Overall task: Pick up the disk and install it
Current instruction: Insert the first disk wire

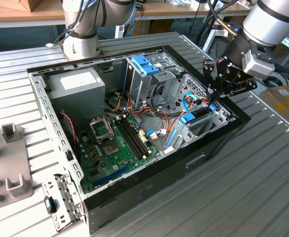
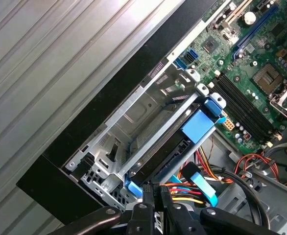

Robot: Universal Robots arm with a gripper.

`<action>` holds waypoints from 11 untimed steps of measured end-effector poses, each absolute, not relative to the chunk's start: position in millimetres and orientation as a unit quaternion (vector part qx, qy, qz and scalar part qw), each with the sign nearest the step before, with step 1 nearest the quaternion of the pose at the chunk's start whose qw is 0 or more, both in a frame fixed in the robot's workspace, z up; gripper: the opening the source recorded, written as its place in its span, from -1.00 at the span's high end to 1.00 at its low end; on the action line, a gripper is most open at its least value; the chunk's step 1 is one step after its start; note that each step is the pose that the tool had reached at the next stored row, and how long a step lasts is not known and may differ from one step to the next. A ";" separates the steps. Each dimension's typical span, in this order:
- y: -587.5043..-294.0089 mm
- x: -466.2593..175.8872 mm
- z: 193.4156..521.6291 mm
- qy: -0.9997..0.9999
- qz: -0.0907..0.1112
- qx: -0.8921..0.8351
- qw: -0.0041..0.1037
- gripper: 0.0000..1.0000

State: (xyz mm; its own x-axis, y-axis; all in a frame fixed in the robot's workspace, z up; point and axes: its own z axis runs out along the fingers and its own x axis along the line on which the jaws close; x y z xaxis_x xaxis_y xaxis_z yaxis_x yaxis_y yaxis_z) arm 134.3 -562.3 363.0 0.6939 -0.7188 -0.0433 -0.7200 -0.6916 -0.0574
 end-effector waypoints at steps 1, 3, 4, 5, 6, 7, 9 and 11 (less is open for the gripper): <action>-562.3 134.3 363.0 0.393 0.009 -0.919 0.035 0.66; -562.3 134.3 363.0 0.396 0.008 -0.918 0.035 0.66; -562.3 134.3 363.0 0.398 0.008 -0.917 0.035 0.66; -562.3 134.3 363.0 0.399 0.008 -0.916 0.035 0.66; -562.3 134.3 363.0 0.401 0.008 -0.915 0.035 0.66; -562.3 134.3 363.0 0.403 0.008 -0.914 0.035 0.66; -562.3 134.3 363.0 0.406 0.008 -0.913 0.035 0.66; -562.3 134.3 363.0 0.409 0.008 -0.912 0.035 0.66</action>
